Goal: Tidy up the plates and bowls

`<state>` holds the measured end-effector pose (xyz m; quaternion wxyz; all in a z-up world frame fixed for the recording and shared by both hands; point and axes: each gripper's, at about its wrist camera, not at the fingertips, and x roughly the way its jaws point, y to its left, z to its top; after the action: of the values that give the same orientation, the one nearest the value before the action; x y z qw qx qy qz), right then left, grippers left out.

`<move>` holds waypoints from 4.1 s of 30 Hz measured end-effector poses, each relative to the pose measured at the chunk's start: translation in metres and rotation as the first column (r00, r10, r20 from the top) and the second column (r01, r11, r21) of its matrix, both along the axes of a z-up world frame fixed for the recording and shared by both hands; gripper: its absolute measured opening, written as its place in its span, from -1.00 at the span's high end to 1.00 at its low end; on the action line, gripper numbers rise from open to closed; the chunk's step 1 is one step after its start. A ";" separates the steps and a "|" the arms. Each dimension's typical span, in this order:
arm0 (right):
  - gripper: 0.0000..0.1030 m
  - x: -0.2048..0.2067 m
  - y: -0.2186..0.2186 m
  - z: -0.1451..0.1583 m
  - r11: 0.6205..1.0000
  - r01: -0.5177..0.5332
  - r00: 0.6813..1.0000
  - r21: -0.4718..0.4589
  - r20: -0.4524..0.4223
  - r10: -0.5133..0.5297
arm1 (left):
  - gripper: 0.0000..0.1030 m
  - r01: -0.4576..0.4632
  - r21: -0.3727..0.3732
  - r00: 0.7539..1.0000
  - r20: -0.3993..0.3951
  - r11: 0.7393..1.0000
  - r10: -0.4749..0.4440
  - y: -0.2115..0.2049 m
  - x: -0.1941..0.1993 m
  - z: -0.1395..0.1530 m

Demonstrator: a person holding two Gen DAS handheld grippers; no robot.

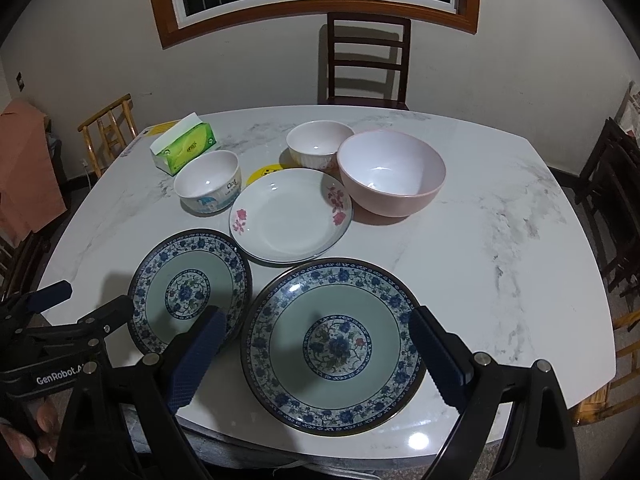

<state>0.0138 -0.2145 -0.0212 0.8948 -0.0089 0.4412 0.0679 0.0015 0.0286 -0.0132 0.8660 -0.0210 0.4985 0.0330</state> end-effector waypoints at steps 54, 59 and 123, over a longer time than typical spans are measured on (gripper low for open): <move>0.37 0.126 0.069 -0.108 0.910 -0.297 0.864 0.289 -0.324 0.385 | 0.28 -0.230 -0.405 0.965 -0.211 0.885 0.155 0.134 0.022 -0.091; 0.44 0.130 0.073 -0.114 0.908 -0.304 0.857 0.290 -0.333 0.393 | 0.34 -0.221 -0.395 0.967 -0.211 0.891 0.147 0.136 0.022 -0.097; 0.74 0.099 0.136 -0.136 0.901 -0.222 0.871 0.372 -0.341 0.355 | 0.74 -0.188 -0.255 0.975 -0.168 0.948 0.148 0.188 0.028 -0.103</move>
<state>0.1123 -0.0780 -0.1571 0.7540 0.0844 0.5912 0.2736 0.0294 0.2163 -0.1167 0.8101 -0.1786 0.5570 0.0403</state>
